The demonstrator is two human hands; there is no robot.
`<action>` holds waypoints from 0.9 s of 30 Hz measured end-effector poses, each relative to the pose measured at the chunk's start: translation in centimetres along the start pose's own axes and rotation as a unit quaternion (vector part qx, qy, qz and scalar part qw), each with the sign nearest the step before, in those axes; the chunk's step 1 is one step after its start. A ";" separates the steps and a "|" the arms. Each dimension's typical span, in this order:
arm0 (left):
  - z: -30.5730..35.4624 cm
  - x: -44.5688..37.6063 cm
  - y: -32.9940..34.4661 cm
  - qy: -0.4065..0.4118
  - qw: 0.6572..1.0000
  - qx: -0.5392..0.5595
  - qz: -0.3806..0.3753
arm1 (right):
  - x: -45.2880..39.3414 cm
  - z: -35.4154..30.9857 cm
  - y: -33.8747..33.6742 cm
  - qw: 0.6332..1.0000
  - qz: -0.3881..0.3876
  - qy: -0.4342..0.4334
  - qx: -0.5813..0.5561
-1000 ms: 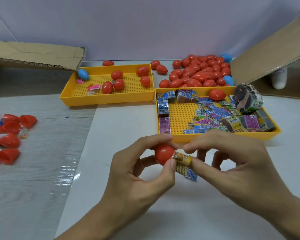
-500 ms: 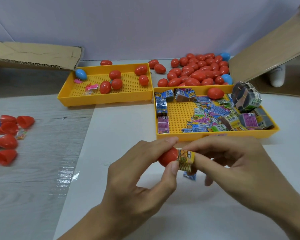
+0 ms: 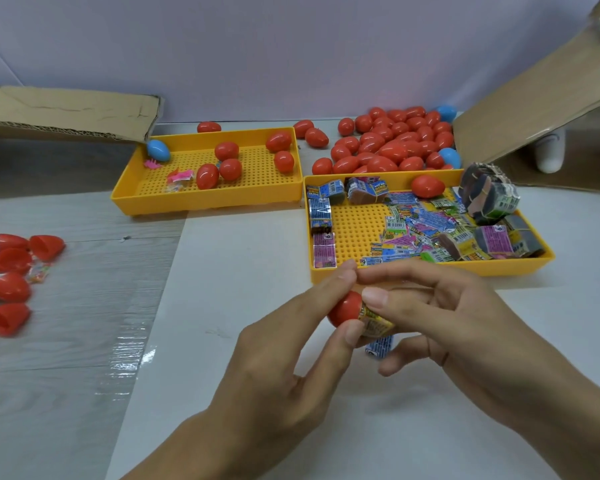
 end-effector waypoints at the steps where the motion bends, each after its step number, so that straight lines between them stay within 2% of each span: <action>1: -0.2 0.0 0.1 -0.007 1.000 0.014 -0.011 | 0.0 0.2 -0.1 1.000 0.005 0.014 -0.002; 6: -1.2 -0.1 0.5 -0.046 0.996 0.066 -0.042 | 0.0 0.9 -0.1 0.996 -0.007 0.082 -0.031; 16: -1.8 -0.1 0.4 -0.081 0.992 0.087 -0.053 | -0.1 2.5 0.8 0.961 -0.054 0.192 -0.190; 23: -2.7 0.2 1.1 -0.123 0.974 0.166 -0.091 | -0.1 2.7 0.1 0.970 -0.029 0.170 -0.171; 27: -2.6 -0.2 0.5 -0.081 0.986 0.142 -0.034 | -0.2 2.5 0.2 0.977 -0.024 0.150 -0.152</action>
Point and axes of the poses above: each hand's wrist, its own x-axis away from the middle knuckle, its own y-axis out of the palm, z = x × y, the point moved 6 cm from there along -x, towards the middle knuckle, and after that the axes turned 2 degrees about z, right-handed, at the moved point
